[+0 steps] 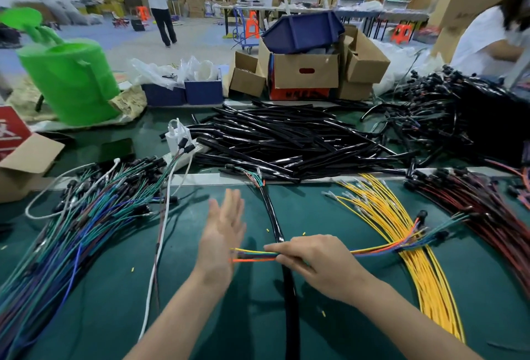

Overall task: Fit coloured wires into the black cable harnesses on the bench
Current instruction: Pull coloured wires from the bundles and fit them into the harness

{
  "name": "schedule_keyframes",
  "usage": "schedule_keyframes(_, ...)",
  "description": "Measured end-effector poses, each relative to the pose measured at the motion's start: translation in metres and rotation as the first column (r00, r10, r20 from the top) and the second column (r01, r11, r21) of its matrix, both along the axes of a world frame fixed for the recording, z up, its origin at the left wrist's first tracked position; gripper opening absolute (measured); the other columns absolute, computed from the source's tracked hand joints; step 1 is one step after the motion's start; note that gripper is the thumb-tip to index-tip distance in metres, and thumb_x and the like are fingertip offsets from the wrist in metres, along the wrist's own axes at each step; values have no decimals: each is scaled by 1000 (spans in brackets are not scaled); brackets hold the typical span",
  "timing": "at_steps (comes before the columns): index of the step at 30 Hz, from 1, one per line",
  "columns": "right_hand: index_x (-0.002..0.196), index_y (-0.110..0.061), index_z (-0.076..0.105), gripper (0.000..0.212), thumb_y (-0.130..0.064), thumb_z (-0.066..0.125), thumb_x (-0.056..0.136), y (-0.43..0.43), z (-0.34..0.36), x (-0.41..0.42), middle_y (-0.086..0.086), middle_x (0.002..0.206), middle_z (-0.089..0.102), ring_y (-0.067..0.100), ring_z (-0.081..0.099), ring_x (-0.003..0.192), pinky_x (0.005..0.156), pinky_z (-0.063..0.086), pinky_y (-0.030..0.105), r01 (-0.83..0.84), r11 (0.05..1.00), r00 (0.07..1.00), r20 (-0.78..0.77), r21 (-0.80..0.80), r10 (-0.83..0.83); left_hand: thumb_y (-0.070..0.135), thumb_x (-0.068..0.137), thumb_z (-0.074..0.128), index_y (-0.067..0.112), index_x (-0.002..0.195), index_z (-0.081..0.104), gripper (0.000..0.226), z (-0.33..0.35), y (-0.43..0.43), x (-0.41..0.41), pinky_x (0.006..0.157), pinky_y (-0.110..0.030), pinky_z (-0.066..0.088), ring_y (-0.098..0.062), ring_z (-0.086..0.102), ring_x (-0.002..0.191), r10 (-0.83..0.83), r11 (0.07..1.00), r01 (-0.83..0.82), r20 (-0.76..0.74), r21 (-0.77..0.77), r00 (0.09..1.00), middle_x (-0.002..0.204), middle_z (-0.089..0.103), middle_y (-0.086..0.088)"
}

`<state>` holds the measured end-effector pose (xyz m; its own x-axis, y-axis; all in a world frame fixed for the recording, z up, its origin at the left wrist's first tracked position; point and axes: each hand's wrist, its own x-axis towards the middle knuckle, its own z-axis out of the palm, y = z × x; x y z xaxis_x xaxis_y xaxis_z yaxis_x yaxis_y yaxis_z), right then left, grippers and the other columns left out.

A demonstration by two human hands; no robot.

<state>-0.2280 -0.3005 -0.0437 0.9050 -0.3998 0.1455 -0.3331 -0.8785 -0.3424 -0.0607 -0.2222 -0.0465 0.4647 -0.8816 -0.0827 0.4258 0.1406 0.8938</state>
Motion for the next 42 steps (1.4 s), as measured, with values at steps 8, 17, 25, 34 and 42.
schedule_keyframes(8, 132, -40, 53, 35, -41, 41, 99, 5, 9, 6, -6, 87, 60, 16, 57, 82, 67, 45, 36, -1, 1000, 999, 38, 0, 1, 60, 86, 21, 37, 135, 40, 57, 1, -12, -8, 107, -35, 29, -6, 44, 129, -80, 996, 77, 93, 38, 992, 142, 47, 11)
schedule_keyframes(17, 128, -34, 58, 37, -42, 39, 97, 8, -12, 8, -3, 89, 62, 15, 58, 88, 72, 45, 38, -14, 991, 993, 121, 129, -1, 52, 95, 21, 28, 128, 52, 51, 3, -29, -12, 98, -38, 40, -15, 53, 120, -103, 990, 103, 2, 95, 995, 128, 59, 1)
schedule_keyframes(25, 123, -31, 63, 29, -32, 53, 96, -10, -21, -2, -21, 88, 68, 1, 59, 80, 72, 41, 17, 76, 945, 952, 258, 318, -164, 9, 91, 57, 17, 139, 43, 51, 21, -116, 39, 92, -26, 41, -21, 60, 97, -147, 982, -83, 960, 171, 237, 121, 62, -4)
schedule_keyframes(34, 115, -32, 68, 26, -22, 59, 93, -16, -23, -1, -17, 97, 72, 6, 65, 88, 82, 49, 26, 112, 790, 898, 279, 603, -340, 33, 91, 57, 24, 119, 61, 30, -2, -186, 33, 90, -35, 37, -23, 44, 113, -272, 951, -26, 800, 307, -535, 118, 53, -2)
schedule_keyframes(42, 91, -22, 75, 19, -23, 56, 95, -10, -19, -6, -14, 57, 41, 2, 33, 54, 52, 25, 24, 83, 788, 860, 355, 610, -366, 12, 93, 57, 6, 106, 65, 16, 159, -118, 19, 74, -17, 50, -12, 67, 75, 568, 793, 174, 812, -584, 134, 87, 66, 7)
